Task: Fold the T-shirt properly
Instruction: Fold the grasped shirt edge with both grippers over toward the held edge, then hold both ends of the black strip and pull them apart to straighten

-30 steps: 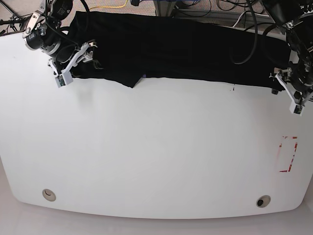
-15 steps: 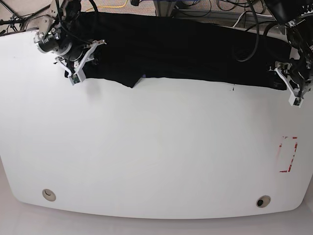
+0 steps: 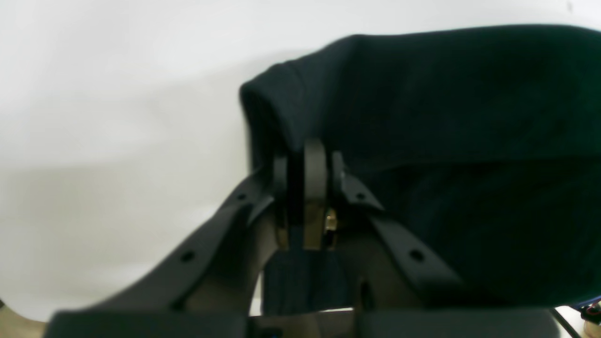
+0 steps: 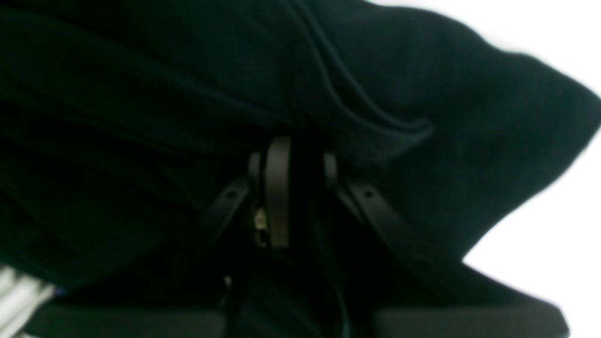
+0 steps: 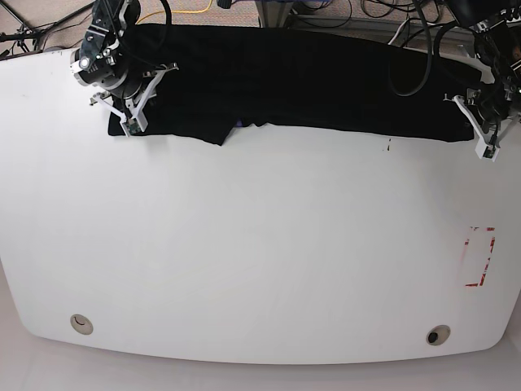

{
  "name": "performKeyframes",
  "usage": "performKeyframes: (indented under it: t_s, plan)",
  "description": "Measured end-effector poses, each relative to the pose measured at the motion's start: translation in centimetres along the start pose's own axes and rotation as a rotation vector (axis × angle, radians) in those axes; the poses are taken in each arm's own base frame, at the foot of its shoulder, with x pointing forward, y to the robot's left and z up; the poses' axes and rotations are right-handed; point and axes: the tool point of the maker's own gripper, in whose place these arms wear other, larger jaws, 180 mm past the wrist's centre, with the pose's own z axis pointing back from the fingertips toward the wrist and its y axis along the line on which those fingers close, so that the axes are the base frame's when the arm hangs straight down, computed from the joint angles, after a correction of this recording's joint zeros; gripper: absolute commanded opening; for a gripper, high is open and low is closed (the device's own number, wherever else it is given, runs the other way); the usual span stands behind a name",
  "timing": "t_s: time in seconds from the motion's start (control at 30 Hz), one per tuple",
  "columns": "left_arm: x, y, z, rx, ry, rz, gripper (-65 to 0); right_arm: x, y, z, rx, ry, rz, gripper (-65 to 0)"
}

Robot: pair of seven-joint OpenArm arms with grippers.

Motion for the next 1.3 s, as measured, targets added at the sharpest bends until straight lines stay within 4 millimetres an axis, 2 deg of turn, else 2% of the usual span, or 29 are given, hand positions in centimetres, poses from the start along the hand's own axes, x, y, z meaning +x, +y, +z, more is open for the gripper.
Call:
performKeyframes:
  t_s: [0.2, 0.33, 0.5, 0.7, 0.8, 0.93, 1.13, 1.3]
  plan:
    - [0.2, -1.0, -0.6, -0.018, -0.038, 0.017, -59.9, 2.1, -0.8, -1.9, 0.049, -0.122, -0.051, -56.3]
    - [0.3, -2.0, -1.9, -0.051, -0.035, 0.029, -56.9, 3.3, -1.1, -2.6, 0.079, -0.175, -0.073, -56.3]
    - [2.5, -1.5, -3.4, -0.073, -0.079, 0.05, -55.0, 5.1, -2.4, -3.4, 0.087, -0.201, -0.074, -56.3]
    - [4.6, -1.1, -4.4, -0.09, -0.105, 0.089, -54.9, 5.7, -3.3, -3.7, 0.075, -0.194, -0.059, -56.3]
    - [5.4, -0.8, -4.7, -0.09, -0.106, 0.093, -54.9, 6.6, -3.9, -3.6, 0.065, -0.207, -0.051, -56.3]
    - [6.2, -1.1, -4.6, -0.091, -0.115, 0.082, -54.9, 6.7, -4.3, -3.8, 0.042, -0.17, -0.037, -56.3]
    - [5.9, -0.5, -3.5, -0.042, -0.068, 0.045, -54.7, 6.8, -4.4, -3.8, 0.038, -0.176, -0.037, -56.3]
    - [8.3, 0.5, -1.7, 0.005, -0.096, 0.022, -52.5, 6.7, -4.3, -3.8, 0.039, -0.173, -0.038, -56.3]
